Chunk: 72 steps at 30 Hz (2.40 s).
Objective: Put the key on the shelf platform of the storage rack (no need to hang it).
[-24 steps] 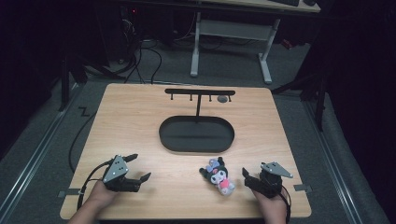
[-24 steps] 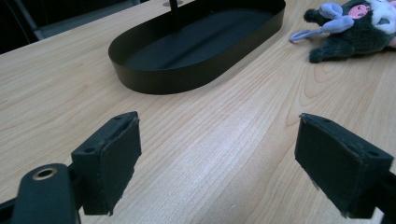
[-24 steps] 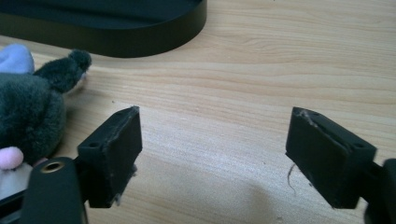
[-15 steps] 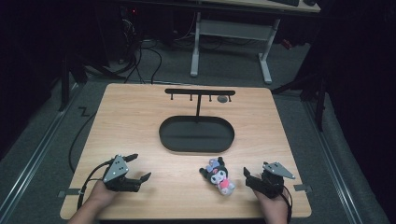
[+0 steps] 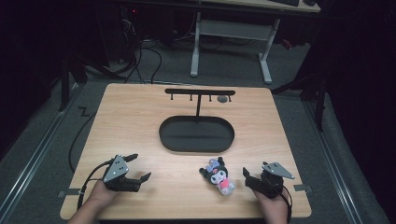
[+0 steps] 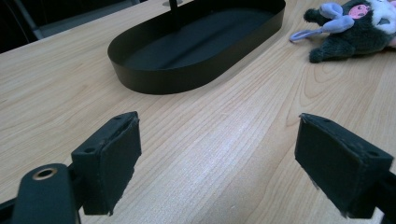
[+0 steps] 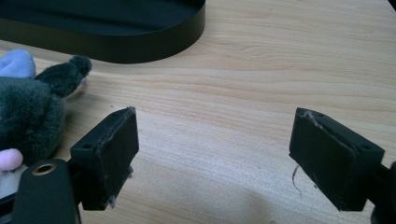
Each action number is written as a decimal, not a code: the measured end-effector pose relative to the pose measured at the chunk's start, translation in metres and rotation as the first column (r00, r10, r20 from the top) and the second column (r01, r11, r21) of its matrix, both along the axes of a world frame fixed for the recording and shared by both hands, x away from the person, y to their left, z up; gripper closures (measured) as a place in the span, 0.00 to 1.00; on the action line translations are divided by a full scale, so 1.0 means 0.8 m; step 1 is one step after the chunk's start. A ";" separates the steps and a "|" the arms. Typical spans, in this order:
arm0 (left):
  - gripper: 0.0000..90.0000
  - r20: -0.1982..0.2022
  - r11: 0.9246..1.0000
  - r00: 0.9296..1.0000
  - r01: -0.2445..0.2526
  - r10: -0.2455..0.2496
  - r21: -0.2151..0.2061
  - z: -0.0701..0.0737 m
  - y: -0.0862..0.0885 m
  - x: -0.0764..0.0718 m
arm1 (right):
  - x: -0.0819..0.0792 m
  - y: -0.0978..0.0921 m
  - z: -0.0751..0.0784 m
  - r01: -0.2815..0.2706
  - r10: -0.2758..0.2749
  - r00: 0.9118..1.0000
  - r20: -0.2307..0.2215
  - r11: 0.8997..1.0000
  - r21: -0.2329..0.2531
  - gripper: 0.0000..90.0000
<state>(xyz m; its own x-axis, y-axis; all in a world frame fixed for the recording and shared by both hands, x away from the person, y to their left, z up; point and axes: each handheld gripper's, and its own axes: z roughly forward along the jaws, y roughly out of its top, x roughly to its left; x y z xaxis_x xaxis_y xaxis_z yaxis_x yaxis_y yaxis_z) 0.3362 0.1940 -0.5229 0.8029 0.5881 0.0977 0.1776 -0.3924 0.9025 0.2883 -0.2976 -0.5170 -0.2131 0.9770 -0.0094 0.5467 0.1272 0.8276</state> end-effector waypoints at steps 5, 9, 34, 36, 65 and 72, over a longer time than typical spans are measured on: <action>0.17 -0.001 1.000 1.000 0.001 -0.001 0.000 0.000 0.000 0.000 | 0.000 0.001 0.000 -0.003 0.003 1.000 -0.004 1.000 -0.001 0.17; 0.17 0.000 1.000 1.000 0.000 0.000 0.000 0.000 0.000 0.000 | 0.000 0.000 0.001 -0.004 0.004 1.000 0.002 1.000 -0.002 0.17; 0.17 0.000 1.000 1.000 0.001 -0.001 0.002 0.000 0.000 0.000 | 0.003 0.015 0.016 -0.054 0.053 0.998 -0.046 0.998 -0.033 0.08; 0.17 -0.001 1.000 1.000 0.001 -0.001 0.001 0.000 0.000 0.000 | 0.003 0.015 0.020 -0.062 0.060 0.997 -0.051 0.997 -0.035 0.07; 0.17 0.001 1.000 1.000 0.004 -0.004 0.007 0.000 0.000 -0.001 | 0.029 0.021 0.028 -0.093 0.078 0.970 -0.230 0.994 -0.054 0.06; 0.17 0.001 1.000 1.000 0.005 -0.005 0.005 0.000 0.000 -0.001 | 0.030 0.020 0.026 -0.091 0.075 0.964 -0.255 0.995 -0.052 0.07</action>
<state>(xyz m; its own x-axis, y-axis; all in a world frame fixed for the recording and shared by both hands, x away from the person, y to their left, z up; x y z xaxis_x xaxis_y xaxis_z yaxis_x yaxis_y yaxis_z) 0.3353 0.1942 -0.5229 0.8056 0.5838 0.1009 0.1752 -0.3975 0.9007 0.3120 -0.2814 -0.4962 -0.2965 0.9550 -0.0056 0.7219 0.2280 0.6534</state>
